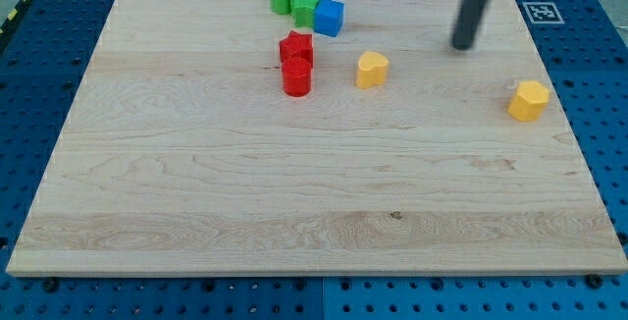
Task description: Slide the yellow hexagon towards the red circle
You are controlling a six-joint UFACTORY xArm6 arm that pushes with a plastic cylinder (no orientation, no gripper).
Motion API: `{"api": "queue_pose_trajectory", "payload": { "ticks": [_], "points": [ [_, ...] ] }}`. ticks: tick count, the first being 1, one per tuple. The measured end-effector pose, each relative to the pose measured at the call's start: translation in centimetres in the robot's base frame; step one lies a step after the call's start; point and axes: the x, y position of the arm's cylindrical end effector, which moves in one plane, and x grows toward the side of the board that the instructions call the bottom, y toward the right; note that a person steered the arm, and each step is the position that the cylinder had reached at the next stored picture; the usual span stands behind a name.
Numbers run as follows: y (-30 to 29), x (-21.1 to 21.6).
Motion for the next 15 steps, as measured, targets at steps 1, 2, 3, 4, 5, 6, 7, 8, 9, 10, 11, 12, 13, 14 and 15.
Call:
{"api": "queue_pose_trajectory", "payload": {
  "ticks": [1,2,3,4,5,6,7,8,9,10,11,12,13,14,15],
  "points": [
    [7.8,5.9],
    [10.7,9.8],
    [10.4,9.8],
    [8.0,9.8],
    [4.8,9.8],
    [2.3,9.4],
    [0.2,7.6],
    [-1.5,6.3],
    [-2.1,6.8],
    [-3.6,7.3],
    [-5.9,7.3],
    [-8.1,7.8],
    [-10.0,7.9],
    [-10.3,9.5],
    [-10.2,11.6]
  ]
}}
